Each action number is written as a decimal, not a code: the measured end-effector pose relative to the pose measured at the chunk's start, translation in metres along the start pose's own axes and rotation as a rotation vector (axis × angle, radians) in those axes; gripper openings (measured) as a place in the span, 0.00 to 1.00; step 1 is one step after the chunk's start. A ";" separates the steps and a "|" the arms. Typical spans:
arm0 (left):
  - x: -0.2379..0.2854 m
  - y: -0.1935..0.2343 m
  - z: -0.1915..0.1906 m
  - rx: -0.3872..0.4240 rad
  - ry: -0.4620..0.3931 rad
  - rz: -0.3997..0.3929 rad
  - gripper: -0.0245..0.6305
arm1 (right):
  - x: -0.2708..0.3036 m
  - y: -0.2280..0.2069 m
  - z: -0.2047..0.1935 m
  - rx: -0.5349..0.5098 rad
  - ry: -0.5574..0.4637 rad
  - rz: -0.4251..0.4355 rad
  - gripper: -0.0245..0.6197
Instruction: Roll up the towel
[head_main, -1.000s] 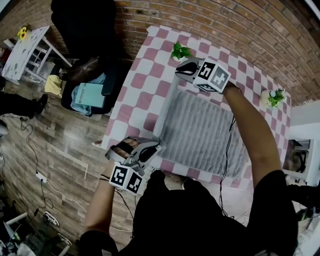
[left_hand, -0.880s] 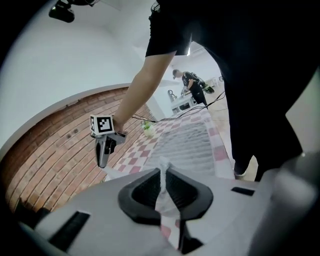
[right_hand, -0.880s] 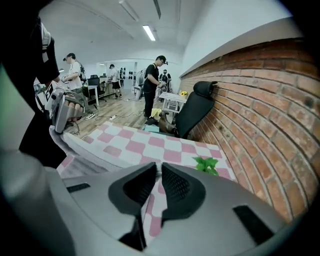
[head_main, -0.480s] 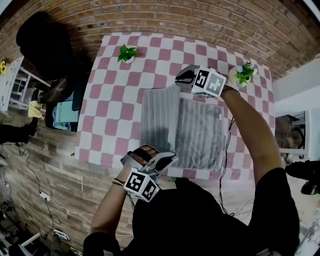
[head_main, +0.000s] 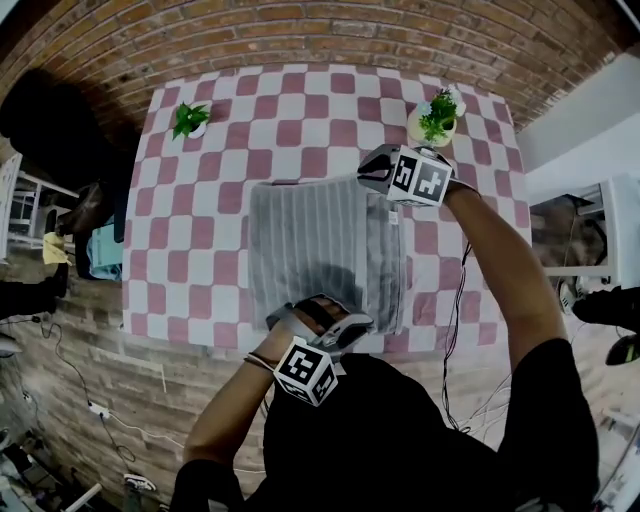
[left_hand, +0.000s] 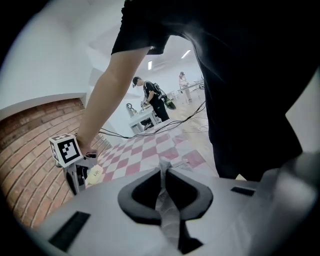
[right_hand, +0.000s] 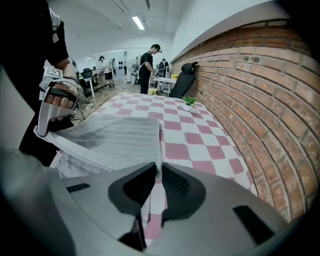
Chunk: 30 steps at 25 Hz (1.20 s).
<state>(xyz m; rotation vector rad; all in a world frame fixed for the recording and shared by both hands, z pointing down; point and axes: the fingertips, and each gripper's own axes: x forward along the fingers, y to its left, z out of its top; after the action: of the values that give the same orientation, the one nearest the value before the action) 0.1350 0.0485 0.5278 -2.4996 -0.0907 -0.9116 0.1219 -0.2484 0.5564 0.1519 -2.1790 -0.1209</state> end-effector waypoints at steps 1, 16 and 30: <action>0.007 0.000 0.005 -0.006 -0.007 -0.005 0.08 | -0.003 0.001 -0.008 0.009 -0.005 -0.006 0.10; 0.088 -0.010 0.041 0.004 -0.018 -0.053 0.09 | -0.023 0.013 -0.099 0.128 0.024 -0.081 0.11; 0.037 -0.003 -0.020 -0.460 -0.014 0.180 0.44 | -0.075 0.083 -0.055 0.172 -0.277 -0.227 0.29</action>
<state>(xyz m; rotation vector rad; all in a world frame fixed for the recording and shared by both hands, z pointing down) 0.1512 0.0386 0.5652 -2.8703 0.3747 -0.9207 0.2048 -0.1568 0.5397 0.5070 -2.4420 -0.0858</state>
